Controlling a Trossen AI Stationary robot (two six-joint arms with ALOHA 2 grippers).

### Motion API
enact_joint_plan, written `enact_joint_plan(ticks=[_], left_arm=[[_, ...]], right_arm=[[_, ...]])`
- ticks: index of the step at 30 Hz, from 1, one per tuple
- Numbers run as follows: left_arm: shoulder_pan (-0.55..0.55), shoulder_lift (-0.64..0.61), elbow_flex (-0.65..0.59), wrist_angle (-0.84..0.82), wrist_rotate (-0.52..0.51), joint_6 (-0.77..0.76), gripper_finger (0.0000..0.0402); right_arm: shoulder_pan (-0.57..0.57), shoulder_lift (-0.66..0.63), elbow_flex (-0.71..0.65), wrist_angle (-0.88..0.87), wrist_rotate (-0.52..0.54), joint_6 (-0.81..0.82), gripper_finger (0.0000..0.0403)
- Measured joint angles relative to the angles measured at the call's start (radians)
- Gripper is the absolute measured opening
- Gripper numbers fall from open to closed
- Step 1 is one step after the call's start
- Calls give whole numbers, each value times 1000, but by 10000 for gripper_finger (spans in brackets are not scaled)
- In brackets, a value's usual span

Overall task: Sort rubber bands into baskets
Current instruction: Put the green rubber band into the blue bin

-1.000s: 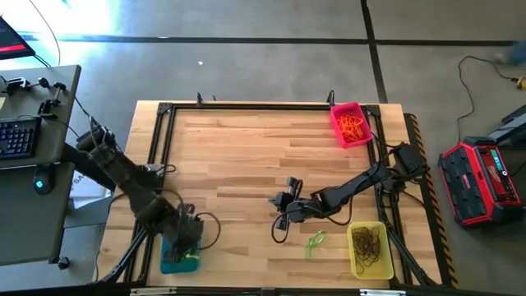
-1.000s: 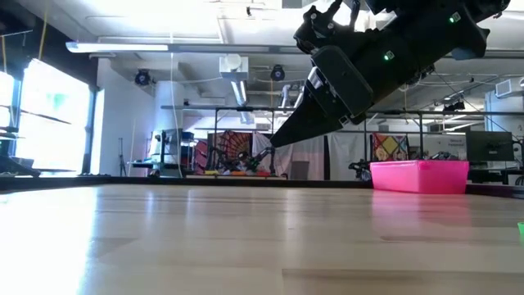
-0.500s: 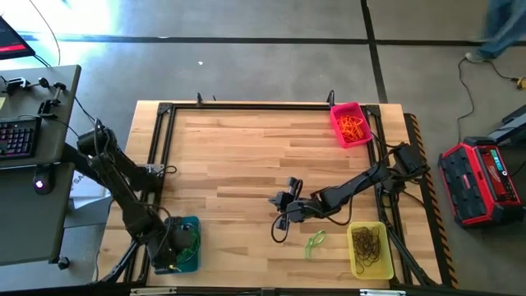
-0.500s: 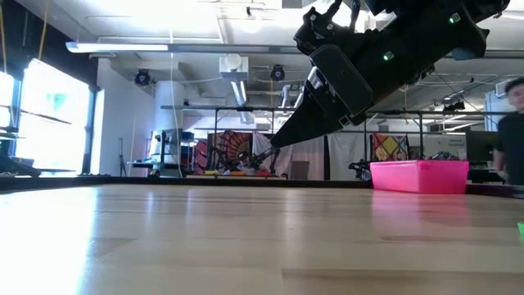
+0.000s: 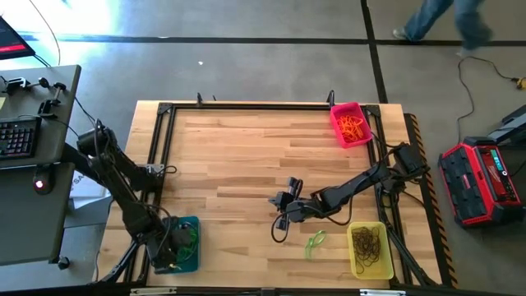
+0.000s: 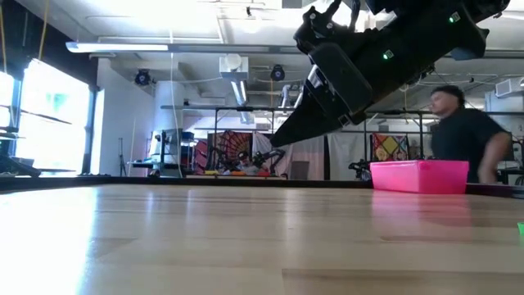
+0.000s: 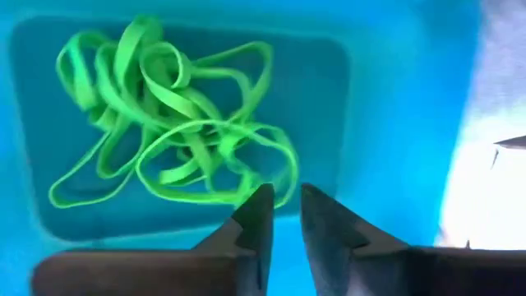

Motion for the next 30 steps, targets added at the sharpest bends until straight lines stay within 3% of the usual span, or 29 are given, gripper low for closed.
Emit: enact_joint_plan(ticks=[8,13,19,25,30], left_arm=[[62,-1,77,-6,-19,65,95],[142,-1,77,0,-38,188,96],[273,-1,77,91,-48,442,92],[399,-1,77,205,-41,696,92],[485,-1,77,247,-40,816,91]], right_arm=[[40,-46,62,-175,-29,9,38],[63,-99,99,-419,-173,152,86],[124,-112,111,-596,-369,288,134],[217,-112,110,-699,-441,333,146],[285,-110,109,-737,-442,369,138]])
